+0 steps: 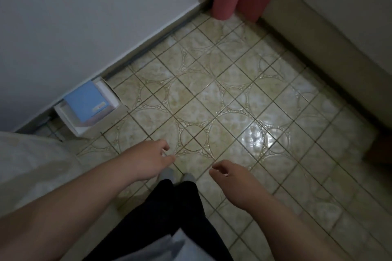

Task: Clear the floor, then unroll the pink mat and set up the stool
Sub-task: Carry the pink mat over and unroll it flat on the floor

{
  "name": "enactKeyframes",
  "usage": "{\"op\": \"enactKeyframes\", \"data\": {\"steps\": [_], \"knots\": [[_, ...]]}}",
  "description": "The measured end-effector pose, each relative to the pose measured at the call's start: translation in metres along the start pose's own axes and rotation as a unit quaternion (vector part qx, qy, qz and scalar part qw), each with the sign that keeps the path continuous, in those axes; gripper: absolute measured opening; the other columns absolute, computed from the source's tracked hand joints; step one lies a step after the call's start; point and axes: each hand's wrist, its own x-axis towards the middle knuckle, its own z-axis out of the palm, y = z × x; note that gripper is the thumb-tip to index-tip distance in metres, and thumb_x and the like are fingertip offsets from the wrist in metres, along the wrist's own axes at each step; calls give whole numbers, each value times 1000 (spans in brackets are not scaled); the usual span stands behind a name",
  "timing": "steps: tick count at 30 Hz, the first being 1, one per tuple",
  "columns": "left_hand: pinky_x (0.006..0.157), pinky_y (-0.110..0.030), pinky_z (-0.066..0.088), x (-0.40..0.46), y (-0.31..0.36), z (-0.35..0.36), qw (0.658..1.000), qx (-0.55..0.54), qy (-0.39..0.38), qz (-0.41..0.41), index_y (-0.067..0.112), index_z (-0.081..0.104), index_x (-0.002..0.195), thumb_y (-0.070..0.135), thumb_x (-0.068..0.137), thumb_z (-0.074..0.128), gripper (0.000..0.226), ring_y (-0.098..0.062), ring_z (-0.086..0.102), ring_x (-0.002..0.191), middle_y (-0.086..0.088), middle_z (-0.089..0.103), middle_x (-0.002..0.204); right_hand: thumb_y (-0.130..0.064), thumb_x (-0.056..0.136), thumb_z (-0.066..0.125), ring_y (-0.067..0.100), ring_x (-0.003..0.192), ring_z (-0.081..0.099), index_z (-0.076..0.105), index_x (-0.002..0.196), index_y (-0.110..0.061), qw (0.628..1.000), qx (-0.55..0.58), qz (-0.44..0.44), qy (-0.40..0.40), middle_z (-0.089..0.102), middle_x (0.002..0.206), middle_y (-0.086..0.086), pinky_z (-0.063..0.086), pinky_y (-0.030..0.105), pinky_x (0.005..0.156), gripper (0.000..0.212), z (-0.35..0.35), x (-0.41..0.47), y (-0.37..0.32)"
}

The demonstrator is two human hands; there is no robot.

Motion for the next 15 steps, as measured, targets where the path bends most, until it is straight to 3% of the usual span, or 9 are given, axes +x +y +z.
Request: {"op": "enactKeyframes", "data": {"steps": [7, 10, 15], "knots": [[95, -35, 45, -32, 30, 20, 997, 70, -11, 14, 27, 46, 131, 54, 87, 46, 52, -18, 55, 112, 0, 56, 129, -46, 90, 50, 16, 89, 60, 56, 124, -20, 996, 59, 42, 49, 65, 99, -4, 38, 24, 73, 44, 0, -35, 13], [100, -38, 43, -32, 42, 26, 996, 87, -29, 8, 26, 44, 133, 55, 87, 46, 54, -20, 53, 117, -1, 54, 133, -49, 90, 49, 20, 104, 60, 56, 125, -20, 995, 57, 63, 61, 63, 120, 3, 38, 25, 77, 46, -3, -36, 18], [102, -39, 41, -20, 65, 18, 994, 109, -20, 6, 23, 42, 137, 54, 89, 45, 57, -21, 51, 121, -2, 51, 137, -55, 89, 46, 20, 112, 58, 51, 132, -22, 994, 39, 68, 77, 60, 128, 4, 43, 29, 84, 54, -29, -28, 19]]}}
